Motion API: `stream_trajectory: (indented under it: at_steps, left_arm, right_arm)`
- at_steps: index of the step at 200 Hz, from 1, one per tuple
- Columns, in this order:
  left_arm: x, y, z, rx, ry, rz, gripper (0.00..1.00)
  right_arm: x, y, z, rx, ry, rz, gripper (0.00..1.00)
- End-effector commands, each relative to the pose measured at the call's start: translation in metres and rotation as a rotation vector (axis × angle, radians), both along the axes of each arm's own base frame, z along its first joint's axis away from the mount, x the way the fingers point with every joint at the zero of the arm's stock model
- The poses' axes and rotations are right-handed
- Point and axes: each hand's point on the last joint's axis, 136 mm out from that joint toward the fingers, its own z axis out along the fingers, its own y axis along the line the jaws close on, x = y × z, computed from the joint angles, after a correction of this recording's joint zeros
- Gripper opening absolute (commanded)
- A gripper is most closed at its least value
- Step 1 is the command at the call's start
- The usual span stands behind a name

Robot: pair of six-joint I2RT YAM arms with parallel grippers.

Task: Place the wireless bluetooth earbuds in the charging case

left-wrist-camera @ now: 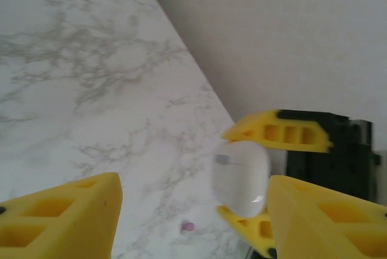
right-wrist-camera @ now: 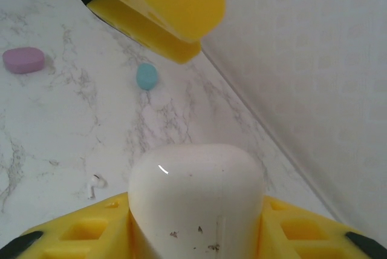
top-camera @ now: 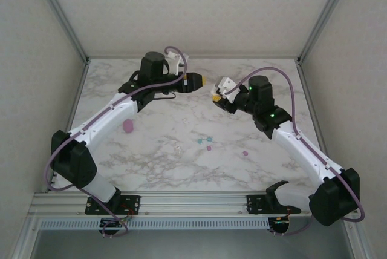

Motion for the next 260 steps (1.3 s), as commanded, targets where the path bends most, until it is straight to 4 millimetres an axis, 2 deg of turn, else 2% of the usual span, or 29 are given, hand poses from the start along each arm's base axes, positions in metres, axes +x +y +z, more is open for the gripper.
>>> stream_trajectory:
  at_steps: [1,87,157,208,242,260]
  left_arm:
    - [-0.024,-0.011,0.021,0.000,-0.045,-0.103,0.60]
    - [-0.040,-0.036,0.007,0.062,-0.013,-0.219,0.54]
    - [-0.030,-0.043,-0.007,0.097,0.013,-0.205,0.40]
    - [-0.023,-0.044,-0.005,0.097,0.002,-0.178,0.34]
    - [-0.022,-0.043,-0.005,0.105,0.002,-0.172,0.18]
    - [-0.024,-0.042,0.002,0.085,-0.017,-0.169,0.08]
  right_arm:
    - [0.001,0.008,0.035,0.020,-0.121,0.034,0.34]
    - [0.002,0.012,0.037,0.018,-0.127,0.043,0.36]
    - [-0.004,0.016,0.044,0.048,-0.130,0.070,0.37]
    - [-0.011,0.019,0.050,0.054,-0.125,0.108,0.38]
    - [-0.012,0.018,0.051,0.053,-0.133,0.104,0.39]
    - [-0.011,0.014,0.051,0.052,-0.147,0.077,0.44]
